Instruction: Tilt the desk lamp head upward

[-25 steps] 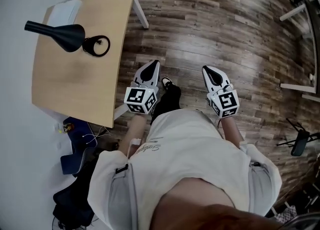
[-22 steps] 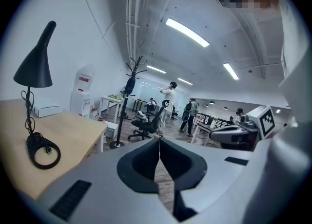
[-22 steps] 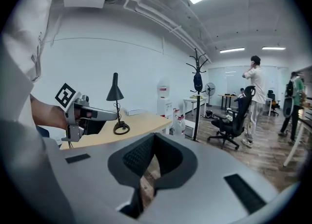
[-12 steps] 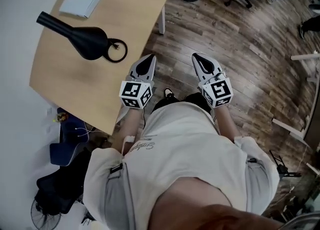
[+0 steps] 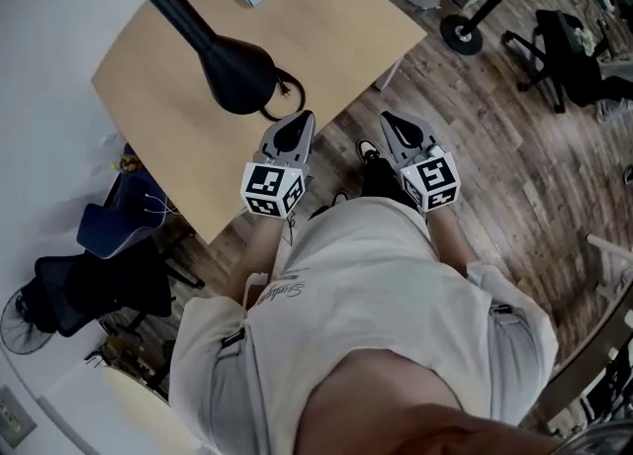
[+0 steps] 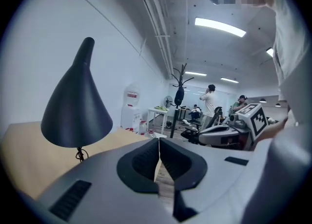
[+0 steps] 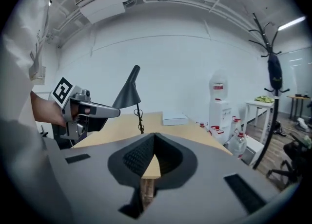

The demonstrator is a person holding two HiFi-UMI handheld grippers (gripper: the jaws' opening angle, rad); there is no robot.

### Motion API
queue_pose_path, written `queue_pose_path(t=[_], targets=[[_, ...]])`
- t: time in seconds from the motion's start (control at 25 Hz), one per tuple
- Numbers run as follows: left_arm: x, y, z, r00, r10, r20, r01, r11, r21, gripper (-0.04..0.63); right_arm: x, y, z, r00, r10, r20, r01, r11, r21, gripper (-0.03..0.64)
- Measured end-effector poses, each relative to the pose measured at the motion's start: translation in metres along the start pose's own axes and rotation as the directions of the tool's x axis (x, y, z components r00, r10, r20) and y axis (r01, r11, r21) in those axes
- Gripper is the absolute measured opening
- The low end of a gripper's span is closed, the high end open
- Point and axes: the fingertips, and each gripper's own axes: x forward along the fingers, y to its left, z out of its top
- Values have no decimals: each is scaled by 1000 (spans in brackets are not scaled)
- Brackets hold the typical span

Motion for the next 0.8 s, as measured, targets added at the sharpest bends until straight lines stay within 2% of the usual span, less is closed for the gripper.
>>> queue_pose_path(t=[0.08, 0.16, 0.28, 0.4, 0.48, 0.64, 0.8], targets=[[7, 7, 0, 998, 69, -13, -69, 998, -11, 16, 26, -14, 11, 996, 85, -2, -85, 995, -48, -5], [11, 12, 0, 990, 140, -22, -141, 990, -26, 17, 53, -24, 18, 984, 175, -21, -176, 975, -136, -6], [9, 26, 1, 968, 250, -26, -251, 966, -58, 15, 88, -27, 21, 954, 291, -74, -300, 922, -246, -5], [6, 40, 9, 937, 348, -16, -348, 936, -52, 16, 112, -23, 22, 920, 375, -110, -390, 865, -316, -6], [2, 44, 10, 913, 407, -5, -407, 912, -56, 16, 122, -17, 16, 890, 434, -138, -454, 828, -329, -5], [-9, 52, -5, 867, 499, -5, -497, 863, -92, 16, 141, -2, 6, 826, 538, -169, -563, 777, -281, -5], [-17, 51, -20, 823, 567, -19, -563, 811, -159, 16, 157, 7, -5, 771, 599, -216, -637, 732, -244, -5]])
